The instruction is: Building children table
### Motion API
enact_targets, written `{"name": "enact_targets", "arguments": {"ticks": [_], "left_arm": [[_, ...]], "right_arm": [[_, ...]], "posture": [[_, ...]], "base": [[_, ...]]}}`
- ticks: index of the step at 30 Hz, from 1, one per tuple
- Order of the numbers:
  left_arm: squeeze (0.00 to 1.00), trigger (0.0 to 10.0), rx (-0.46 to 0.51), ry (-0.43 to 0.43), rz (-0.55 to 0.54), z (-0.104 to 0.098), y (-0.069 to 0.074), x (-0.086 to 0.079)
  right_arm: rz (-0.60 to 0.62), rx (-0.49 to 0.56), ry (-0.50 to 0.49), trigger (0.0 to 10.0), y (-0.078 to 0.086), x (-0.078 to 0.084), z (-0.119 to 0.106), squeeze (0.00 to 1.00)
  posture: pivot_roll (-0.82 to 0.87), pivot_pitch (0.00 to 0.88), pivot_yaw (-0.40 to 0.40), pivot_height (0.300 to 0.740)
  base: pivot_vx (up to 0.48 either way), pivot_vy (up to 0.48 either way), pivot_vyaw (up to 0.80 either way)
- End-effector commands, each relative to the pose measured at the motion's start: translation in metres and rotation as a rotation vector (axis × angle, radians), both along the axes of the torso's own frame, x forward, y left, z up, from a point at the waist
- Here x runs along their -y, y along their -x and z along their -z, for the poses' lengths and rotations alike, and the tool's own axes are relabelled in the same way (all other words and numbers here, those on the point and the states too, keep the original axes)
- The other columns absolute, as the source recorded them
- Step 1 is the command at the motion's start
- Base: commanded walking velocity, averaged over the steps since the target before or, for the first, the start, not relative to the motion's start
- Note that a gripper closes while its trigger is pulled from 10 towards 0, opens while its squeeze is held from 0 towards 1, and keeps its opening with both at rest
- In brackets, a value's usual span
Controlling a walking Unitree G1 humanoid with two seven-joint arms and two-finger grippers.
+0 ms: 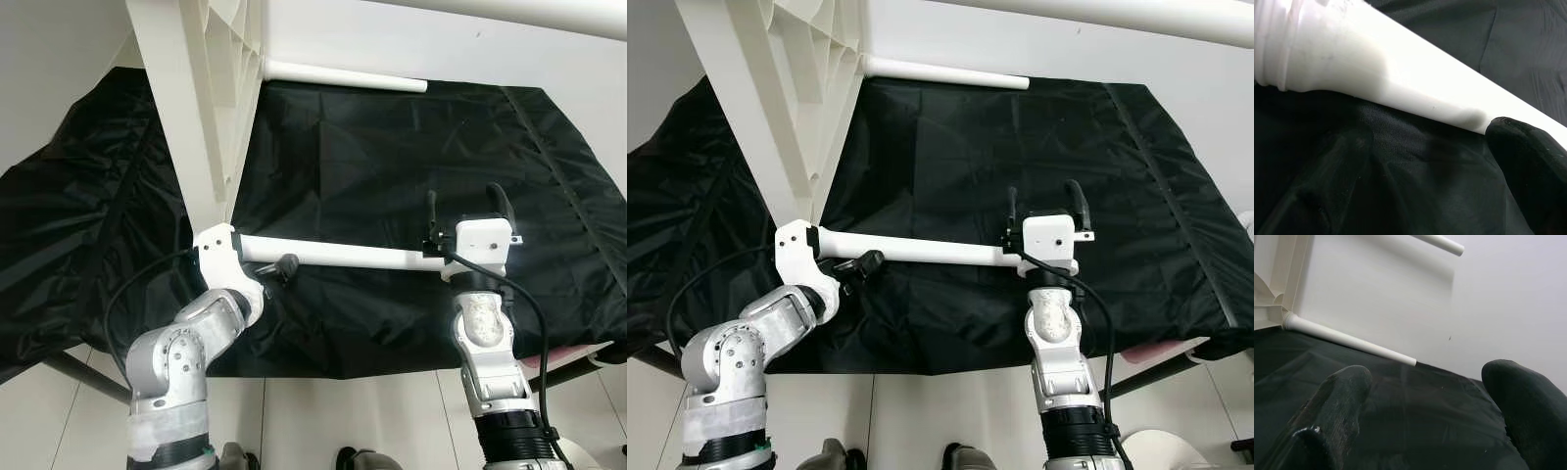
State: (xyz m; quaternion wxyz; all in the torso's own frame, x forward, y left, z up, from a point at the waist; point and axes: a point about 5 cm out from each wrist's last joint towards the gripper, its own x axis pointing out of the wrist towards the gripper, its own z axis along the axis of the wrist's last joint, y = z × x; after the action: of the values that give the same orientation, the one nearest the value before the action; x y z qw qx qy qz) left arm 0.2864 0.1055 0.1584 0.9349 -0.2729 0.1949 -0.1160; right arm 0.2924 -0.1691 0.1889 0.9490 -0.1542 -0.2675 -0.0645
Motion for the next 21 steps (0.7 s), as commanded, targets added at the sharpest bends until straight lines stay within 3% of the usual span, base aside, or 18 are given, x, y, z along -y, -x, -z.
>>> {"name": "enact_targets", "arguments": {"ticks": [1, 10, 16, 21], "left_arm": [[0.0, 10.0, -0.058, 0.072, -0.005, 0.007, 0.001, 0.017], [0.0, 10.0, -0.069, 0.107, -0.029, 0.002, -0.009, 0.023], [0.0, 10.0, -0.081, 0.187, -0.089, -0.003, -0.023, 0.027], [0.0, 10.0, -0.069, 0.242, -0.138, -0.013, -0.029, 0.023]], "right_arm": [[0.002, 0.014, 0.013, 10.0, 0.0, -0.001, -0.005, 0.0], [0.012, 0.038, 0.026, 10.0, 0.002, 0.0, -0.011, 0.0], [-0.015, 0.094, 0.092, 10.0, 0.009, -0.007, -0.024, 0.0], [-0.044, 0.16, 0.205, 10.0, 0.018, -0.014, -0.033, 0.0]], "posture": [[-0.05, 0.15, 0.005, 0.74], [-0.07, 0.155, 0.011, 0.74], [-0.08, 0.156, 0.019, 0.74], [-0.08, 0.159, 0.024, 0.74]], "base": [[0.0, 0.0, 0.0], [0.0, 0.0, 0.0], [0.0, 0.0, 0.0], [0.0, 0.0, 0.0]]}}
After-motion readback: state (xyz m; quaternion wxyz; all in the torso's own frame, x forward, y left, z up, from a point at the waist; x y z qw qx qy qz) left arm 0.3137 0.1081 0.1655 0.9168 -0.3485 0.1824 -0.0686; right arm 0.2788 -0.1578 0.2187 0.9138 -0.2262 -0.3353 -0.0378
